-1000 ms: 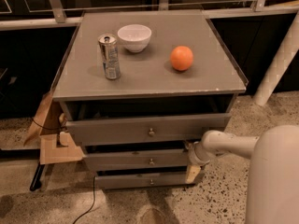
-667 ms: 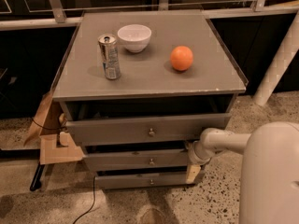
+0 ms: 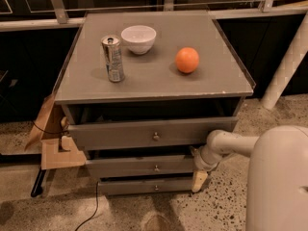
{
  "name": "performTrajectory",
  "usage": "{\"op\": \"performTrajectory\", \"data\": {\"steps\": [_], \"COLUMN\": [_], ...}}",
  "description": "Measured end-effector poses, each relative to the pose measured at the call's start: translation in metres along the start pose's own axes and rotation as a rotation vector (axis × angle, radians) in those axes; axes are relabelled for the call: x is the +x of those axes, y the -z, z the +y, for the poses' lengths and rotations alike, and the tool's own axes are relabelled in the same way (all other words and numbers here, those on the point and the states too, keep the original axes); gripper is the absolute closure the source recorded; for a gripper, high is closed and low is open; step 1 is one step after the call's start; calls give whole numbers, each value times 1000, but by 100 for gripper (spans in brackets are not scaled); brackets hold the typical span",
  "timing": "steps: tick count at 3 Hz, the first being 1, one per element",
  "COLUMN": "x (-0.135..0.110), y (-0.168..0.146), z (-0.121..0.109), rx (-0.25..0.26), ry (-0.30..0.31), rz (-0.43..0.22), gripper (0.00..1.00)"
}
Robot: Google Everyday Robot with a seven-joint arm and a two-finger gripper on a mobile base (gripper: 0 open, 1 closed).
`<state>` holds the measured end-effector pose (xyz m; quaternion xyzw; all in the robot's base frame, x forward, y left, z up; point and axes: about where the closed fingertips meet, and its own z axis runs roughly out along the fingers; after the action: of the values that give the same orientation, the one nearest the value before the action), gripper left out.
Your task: Open middle drawer
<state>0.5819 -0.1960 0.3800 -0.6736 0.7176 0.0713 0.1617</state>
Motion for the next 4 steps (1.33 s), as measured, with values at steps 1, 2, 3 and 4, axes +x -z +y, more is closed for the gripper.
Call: {"op": "performTrajectory", "data": {"steps": [1,2,3,4], "x": [-1,0,0,0], "y": [3,7,14,15], "z": [0,14,29,29], "rx": [0,-61,-114,-115], "ry": [0,-37,-70,-70], "rz": [0,-14,-30,-30], "gripper": [0,0,0,0]}}
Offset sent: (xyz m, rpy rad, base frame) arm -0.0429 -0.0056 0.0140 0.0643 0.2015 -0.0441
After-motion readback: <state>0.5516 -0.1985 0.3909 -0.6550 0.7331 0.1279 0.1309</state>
